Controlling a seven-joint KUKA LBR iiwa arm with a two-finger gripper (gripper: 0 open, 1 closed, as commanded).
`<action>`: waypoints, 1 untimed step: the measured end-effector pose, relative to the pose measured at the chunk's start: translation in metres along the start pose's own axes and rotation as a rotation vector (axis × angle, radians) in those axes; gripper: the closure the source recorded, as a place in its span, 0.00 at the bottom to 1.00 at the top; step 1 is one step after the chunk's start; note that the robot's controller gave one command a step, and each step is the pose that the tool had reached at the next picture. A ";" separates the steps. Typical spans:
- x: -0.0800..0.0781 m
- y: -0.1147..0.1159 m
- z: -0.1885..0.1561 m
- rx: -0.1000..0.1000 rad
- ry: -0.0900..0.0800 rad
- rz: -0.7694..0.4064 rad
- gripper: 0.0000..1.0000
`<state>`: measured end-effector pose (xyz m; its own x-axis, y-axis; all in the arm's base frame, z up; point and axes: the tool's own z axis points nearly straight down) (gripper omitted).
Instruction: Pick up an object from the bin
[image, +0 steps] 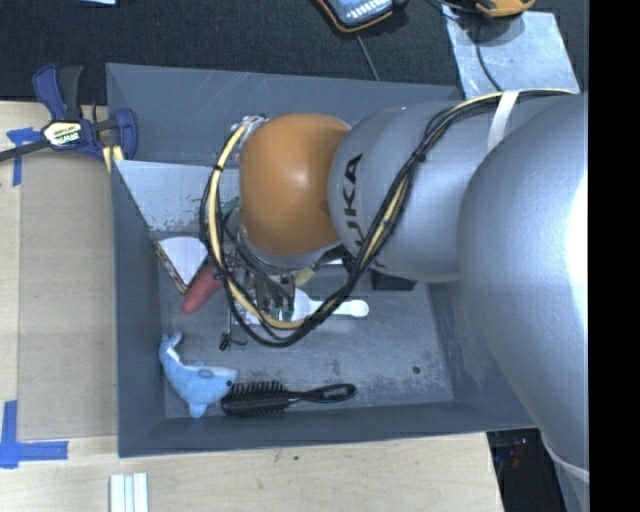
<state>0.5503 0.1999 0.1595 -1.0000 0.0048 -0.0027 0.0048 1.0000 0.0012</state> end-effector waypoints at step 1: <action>0.000 0.000 0.000 0.000 0.000 0.000 0.00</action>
Offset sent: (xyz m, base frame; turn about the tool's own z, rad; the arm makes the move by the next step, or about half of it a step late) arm 0.0163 -0.0077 0.1075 -0.0175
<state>0.5503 0.1999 0.1595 -1.0000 0.0049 -0.0027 0.0049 1.0000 0.0012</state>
